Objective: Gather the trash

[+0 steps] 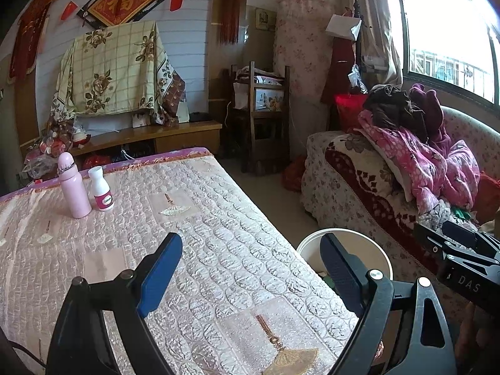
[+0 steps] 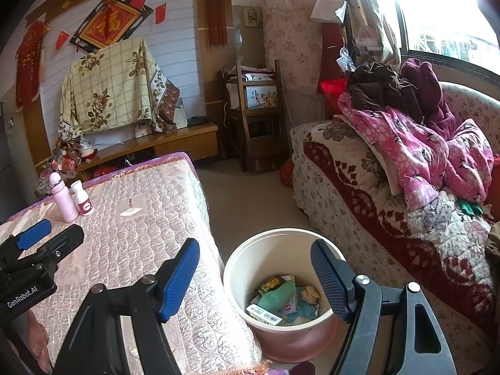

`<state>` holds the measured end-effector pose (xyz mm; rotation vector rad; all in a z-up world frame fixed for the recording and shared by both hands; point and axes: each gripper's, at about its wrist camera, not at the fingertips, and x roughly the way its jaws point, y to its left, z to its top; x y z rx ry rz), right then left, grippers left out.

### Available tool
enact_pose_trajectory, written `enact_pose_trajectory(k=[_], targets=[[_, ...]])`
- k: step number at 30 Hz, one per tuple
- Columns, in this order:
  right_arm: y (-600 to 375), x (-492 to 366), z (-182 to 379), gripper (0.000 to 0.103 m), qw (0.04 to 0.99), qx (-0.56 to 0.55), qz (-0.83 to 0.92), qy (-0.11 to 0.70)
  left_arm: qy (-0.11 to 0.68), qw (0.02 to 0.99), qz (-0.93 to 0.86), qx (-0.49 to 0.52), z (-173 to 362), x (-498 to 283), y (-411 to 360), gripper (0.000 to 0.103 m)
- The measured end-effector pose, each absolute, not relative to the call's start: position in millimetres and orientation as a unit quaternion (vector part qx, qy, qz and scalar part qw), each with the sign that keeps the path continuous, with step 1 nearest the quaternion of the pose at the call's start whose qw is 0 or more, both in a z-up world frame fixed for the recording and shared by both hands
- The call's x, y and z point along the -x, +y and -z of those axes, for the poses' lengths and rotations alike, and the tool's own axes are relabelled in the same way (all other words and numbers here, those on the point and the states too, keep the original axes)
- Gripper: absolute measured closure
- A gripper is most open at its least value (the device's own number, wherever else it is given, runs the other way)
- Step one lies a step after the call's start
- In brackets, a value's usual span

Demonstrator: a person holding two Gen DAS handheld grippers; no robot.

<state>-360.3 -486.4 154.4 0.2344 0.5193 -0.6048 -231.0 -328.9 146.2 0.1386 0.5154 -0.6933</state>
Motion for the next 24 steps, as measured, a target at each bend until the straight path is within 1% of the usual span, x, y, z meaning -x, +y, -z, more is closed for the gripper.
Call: enact_pose_trajectory(k=[24], targets=[[-492.3, 357.4, -152.1, 0.026, 0.911, -0.122, 0.296, 0.261, 0.255, 0.900, 0.345, -0.082, -140.9, 232.1, -339.2, 0.013]])
